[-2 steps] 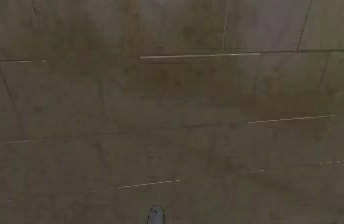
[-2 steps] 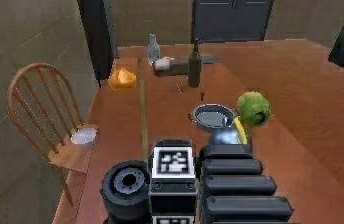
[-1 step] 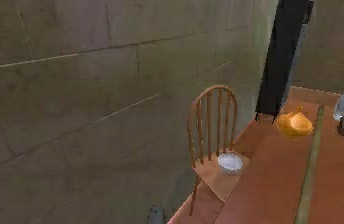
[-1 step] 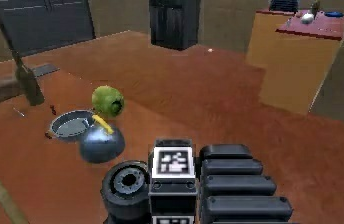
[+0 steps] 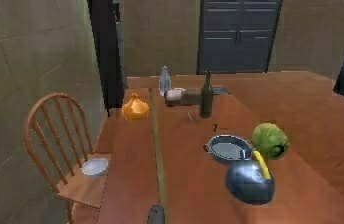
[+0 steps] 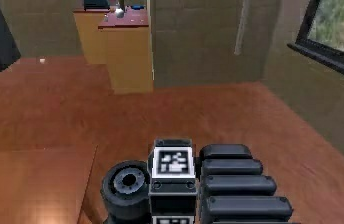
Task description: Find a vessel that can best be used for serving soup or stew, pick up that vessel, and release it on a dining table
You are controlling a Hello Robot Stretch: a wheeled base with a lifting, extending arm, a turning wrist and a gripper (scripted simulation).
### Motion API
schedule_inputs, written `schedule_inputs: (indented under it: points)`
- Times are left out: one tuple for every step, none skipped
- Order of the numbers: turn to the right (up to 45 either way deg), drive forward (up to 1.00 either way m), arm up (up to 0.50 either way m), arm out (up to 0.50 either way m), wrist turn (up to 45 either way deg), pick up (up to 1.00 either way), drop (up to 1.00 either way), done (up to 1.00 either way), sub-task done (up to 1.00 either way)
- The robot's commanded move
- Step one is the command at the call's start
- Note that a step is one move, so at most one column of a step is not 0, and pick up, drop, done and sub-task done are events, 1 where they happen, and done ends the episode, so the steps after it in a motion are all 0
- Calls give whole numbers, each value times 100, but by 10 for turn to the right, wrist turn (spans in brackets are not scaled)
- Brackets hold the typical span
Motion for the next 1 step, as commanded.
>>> schedule_inputs:
  points:
    - [450,0,0,0,0,0,0,0,0]
